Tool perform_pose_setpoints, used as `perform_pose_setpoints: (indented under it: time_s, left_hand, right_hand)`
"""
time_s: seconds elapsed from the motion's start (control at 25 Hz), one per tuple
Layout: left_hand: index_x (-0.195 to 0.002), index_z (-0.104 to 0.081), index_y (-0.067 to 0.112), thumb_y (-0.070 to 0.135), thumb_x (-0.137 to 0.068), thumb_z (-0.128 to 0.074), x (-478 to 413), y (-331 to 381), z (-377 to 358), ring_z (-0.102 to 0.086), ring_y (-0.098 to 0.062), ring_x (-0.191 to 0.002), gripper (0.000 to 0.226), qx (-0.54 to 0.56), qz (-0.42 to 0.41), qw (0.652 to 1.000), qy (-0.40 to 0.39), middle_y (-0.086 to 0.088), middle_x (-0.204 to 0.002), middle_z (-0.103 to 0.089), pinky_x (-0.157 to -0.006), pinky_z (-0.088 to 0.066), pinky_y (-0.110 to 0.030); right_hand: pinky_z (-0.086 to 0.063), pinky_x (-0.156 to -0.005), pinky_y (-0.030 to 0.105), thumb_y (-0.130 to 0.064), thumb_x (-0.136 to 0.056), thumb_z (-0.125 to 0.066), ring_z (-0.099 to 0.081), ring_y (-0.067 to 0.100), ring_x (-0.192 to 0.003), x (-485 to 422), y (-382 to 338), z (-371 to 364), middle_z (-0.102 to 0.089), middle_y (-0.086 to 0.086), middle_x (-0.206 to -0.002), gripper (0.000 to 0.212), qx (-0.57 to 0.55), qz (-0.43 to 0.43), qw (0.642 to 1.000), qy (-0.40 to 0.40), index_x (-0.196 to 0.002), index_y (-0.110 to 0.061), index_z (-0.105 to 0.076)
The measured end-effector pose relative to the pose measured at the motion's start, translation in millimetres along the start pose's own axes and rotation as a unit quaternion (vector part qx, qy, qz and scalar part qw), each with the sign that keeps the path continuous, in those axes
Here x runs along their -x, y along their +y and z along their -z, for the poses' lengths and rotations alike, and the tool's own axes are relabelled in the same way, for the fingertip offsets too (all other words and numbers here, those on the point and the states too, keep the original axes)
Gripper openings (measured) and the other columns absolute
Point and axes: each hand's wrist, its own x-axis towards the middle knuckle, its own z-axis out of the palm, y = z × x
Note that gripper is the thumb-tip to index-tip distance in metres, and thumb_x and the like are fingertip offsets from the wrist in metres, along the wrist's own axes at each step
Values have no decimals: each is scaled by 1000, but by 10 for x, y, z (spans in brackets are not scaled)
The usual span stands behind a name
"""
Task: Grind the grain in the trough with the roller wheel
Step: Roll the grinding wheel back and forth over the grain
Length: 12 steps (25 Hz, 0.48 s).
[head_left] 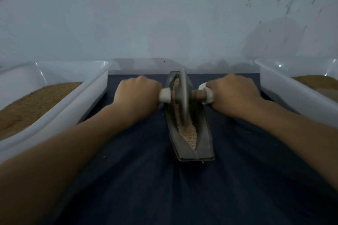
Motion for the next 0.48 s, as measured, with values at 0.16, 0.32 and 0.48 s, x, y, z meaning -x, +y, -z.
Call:
perform_pose_setpoints:
  time_s: [0.16, 0.32, 0.48]
  left_hand:
    - [-63, -39, 31, 32, -58, -76, 285, -82, 29, -8, -8, -43, 37, 10, -60, 993, 98, 14, -58, -9, -47, -11, -16]
    - [-93, -66, 21, 31, -89, -61, -239, 22, -156, -56, -26, -68, 11, 18, 50, 998, -22, -2, -79, -57, -59, -40, -35]
    - [-93, -65, 26, 33, -88, -60, -305, -30, -119, -60, -26, -75, 10, 51, 34, 995, -72, -2, -86, -61, -62, -43, -35]
  right_hand:
    - [-9, -48, 13, -50, -58, -66, -12, 2, -41, 279, 48, 109, -21, -15, -48, 32, 39, 39, 995, 79, -61, -31, -40]
    - [-40, -58, 28, -38, -85, -68, -62, 27, -72, -303, -123, 26, -65, 1, -83, 7, -3, -44, 998, -45, -84, -31, -65]
    - [-33, -52, 25, -44, -86, -68, -55, 20, -67, -342, -75, 49, -59, -2, -78, 14, -14, -22, 997, -79, -84, -30, -65]
